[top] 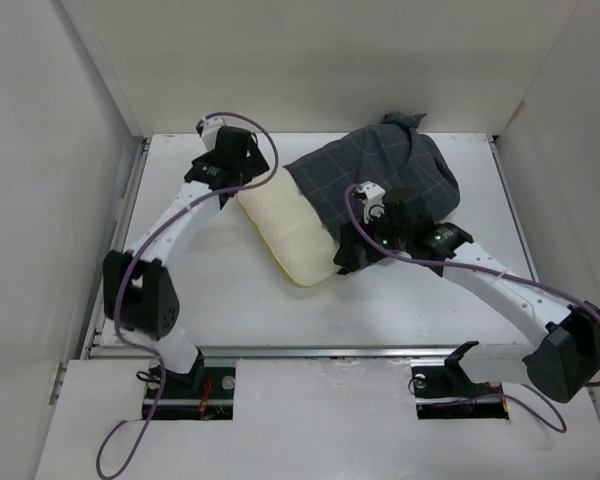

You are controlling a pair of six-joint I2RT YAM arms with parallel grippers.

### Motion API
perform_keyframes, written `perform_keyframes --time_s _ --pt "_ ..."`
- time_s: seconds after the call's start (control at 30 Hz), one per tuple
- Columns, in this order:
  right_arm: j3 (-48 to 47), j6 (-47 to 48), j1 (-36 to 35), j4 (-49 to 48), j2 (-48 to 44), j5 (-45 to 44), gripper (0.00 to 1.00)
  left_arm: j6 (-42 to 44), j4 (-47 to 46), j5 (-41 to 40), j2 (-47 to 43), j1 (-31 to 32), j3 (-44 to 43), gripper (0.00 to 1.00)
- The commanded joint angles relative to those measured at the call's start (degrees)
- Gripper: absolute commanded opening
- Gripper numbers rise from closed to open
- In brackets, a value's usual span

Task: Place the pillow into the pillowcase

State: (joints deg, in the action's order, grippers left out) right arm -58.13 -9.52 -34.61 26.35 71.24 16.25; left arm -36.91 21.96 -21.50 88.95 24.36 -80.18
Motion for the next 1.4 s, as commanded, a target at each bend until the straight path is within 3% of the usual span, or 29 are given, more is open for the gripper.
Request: perform_keyframes --time_s 0.0,0.1,0.13,0.17,0.27,0.3,0.33,0.4,0.57,0.7,0.73,0.83,0.87,1.03,1.13,1.23,1.37 --pt "0.38 -1.73 -1.33 -4.54 2.57 0.53 1.0 5.0 -4.29 8.39 11.57 -5.88 -6.09 1.0" --pt "0.38 -2.25 -2.39 -9.37 6.79 2.37 1.0 9.12 -2.1 12.7 22.54 -7.3 -13.74 0.83" --pt "-0.14 -2.78 -2.39 -11.39 8.98 2.38 1.0 9.13 -1.48 14.1 25.81 -7.31 -14.56 0.64" --pt "-0.84 -2.79 -2.39 -11.41 9.0 2.38 1.0 9.13 -1.48 15.51 25.84 -7.31 -14.56 0.55" --pt "-2.95 -3.31 -2.39 -11.93 12.77 -0.68 1.0 10.27 -4.63 20.16 27.33 -7.31 -10.27 0.29" --pt "-2.96 -4.01 -2.39 -11.93 13.48 -1.91 1.0 10.27 -5.51 23.4 26.55 -6.44 -8.26 0.13" --pt "-2.96 -4.8 -2.39 -11.93 14.18 -3.14 1.0 10.27 -6.39 25.17 24.54 -4.86 -3.19 0.05" --pt "-2.96 -4.81 0.59 -10.36 14.19 -4.56 1.0 10.8 -8.59 27.12 21.29 -2.66 2.81 0.0" --pt "-2.34 -6.3 3.67 -7.02 7.44 -12.98 1.0 8.25 -12.81 31.87 6.8 9.61 21.44 0.0" --pt "0.99 -5.16 3.67 -6.49 -0.04 -13.53 1.0 6.23 -7.82 30.2 -1.74 17.01 22.97 0.33" --pt "1.61 -5.16 3.67 -5.96 -1.27 -12.83 1.0 6.23 -7.81 30.2 -3.41 18.17 22.97 0.52" --pt "0.91 -5.16 2.98 -2.63 -3.48 -12.3 1.0 8.08 -6.67 30.2 -9.22 20.82 20.86 0.74" --pt "-0.05 -5.16 1.14 -0.88 -3.48 -13.34 1.0 8.77 -6.05 28.98 -10.27 20.82 20.86 0.99" --pt "-4.44 -6.65 -7.3 2.56 0.38 -17.64 1.0 3.44 3.16 9.31 -12.66 14.25 16.21 0.99" --pt "-8.66 -10.76 -9.25 10.9 4.06 -33.0 1.0 -1.31 9.06 0.09 -12.66 10.46 15.67 0.99" --pt "-10.59 -14.81 -9.25 17.74 4.08 -45.67 1.0 -3.26 8.03 2.48 -13.27 5.62 17.07 0.99" --pt "-9.29 -16.5 -9.25 18.3 -0.38 -42.11 1.0 -1.24 2.84 8.39 -12.84 2.1 20.94 0.99"
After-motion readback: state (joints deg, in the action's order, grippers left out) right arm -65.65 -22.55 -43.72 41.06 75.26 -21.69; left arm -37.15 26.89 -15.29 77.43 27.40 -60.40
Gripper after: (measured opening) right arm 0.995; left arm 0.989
